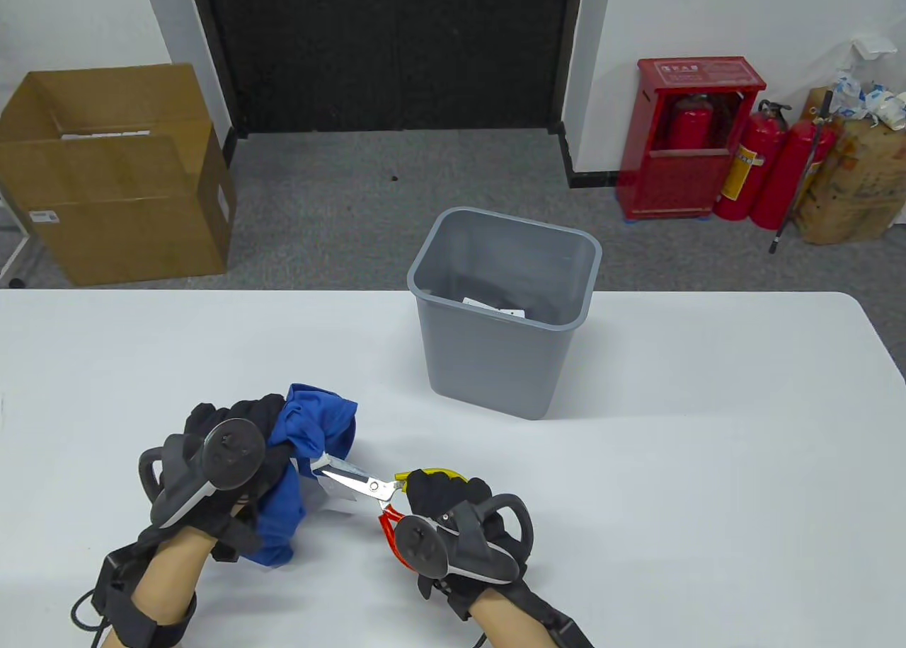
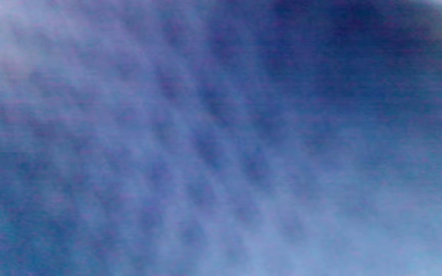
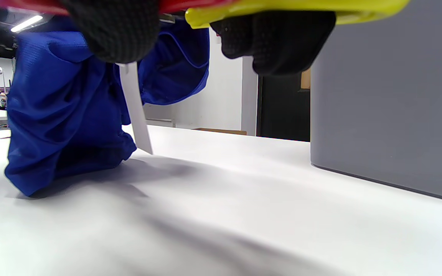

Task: Cut off the clothing tag with scissors

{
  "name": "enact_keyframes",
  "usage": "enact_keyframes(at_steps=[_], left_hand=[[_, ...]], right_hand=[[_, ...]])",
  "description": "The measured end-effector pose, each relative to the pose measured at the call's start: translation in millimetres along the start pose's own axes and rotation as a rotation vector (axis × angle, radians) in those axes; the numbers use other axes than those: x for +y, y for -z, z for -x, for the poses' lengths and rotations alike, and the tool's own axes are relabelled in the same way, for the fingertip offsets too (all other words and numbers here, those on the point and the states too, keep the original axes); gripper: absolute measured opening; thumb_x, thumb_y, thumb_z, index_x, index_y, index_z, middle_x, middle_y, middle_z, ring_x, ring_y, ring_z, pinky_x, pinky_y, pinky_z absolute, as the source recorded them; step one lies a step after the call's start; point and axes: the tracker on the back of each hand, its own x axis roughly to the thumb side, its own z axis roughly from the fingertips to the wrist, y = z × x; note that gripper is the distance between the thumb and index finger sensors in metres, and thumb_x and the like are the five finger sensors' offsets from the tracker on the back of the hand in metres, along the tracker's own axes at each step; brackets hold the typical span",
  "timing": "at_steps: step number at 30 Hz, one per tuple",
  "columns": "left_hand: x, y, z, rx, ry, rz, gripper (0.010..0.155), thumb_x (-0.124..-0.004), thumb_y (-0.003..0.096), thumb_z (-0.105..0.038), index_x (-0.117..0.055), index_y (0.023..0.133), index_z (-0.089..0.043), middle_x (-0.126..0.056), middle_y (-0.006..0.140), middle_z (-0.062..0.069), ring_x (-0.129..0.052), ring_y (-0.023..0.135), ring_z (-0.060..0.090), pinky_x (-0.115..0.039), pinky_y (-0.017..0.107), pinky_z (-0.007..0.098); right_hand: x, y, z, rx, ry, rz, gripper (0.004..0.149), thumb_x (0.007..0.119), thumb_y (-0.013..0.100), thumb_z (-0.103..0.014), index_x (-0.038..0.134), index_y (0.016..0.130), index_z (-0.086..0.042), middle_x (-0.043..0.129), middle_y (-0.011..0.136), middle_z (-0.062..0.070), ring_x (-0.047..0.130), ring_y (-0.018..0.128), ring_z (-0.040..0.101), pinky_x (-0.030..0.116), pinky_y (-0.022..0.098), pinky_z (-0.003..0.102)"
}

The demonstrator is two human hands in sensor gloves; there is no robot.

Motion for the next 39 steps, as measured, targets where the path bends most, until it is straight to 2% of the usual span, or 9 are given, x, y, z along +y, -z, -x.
enact_keyframes(at_steps=[12,19,28,39], left_hand=[[0,0,1,0.002,-0.003,-0.001,0.057,-0.085,0.0565,-0.054,-0.069,0.106,-0.031,-0.086,0.099,-0.003,-0.098,0.083,0.023,-0.058,0.08,0.064],[1,0,3,0.008,0.0,-0.003,0.057,-0.085,0.0563,-0.054,-0.069,0.106,-0.031,-0.086,0.099,-0.003,-0.098,0.083,0.023,-0.058,0.08,0.064],[1,1,6,0.021,0.006,0.0,0.057,-0.085,0.0563,-0.054,-0.069,0.106,-0.031,-0.086,0.099,-0.003,-0.097,0.083,0.023,-0.058,0.08,0.064],[-1,2,11,0.036,0.01,0.01,0.057,-0.085,0.0563,-0.054,-0.068,0.106,-0.031,-0.086,0.1,-0.003,-0.097,0.083,0.023,-0.058,0.08,0.065]], right_hand=[[1,1,1,0.009,0.007,-0.014,0.074,0.077,0.042,-0.045,0.05,0.094,-0.001,0.08,0.077,0.016,0.092,0.045,0.03,0.067,0.035,0.048],[2,2,13,0.053,0.04,-0.012,0.074,0.078,0.042,-0.045,0.05,0.094,-0.001,0.08,0.077,0.016,0.092,0.046,0.031,0.067,0.035,0.048],[13,2,51,0.178,0.026,-0.033,0.074,0.079,0.042,-0.045,0.051,0.094,-0.002,0.08,0.077,0.015,0.092,0.046,0.031,0.068,0.036,0.048],[54,2,110,0.452,-0.049,-0.216,0.073,0.079,0.042,-0.044,0.051,0.094,-0.002,0.081,0.077,0.017,0.092,0.047,0.032,0.068,0.037,0.049]])
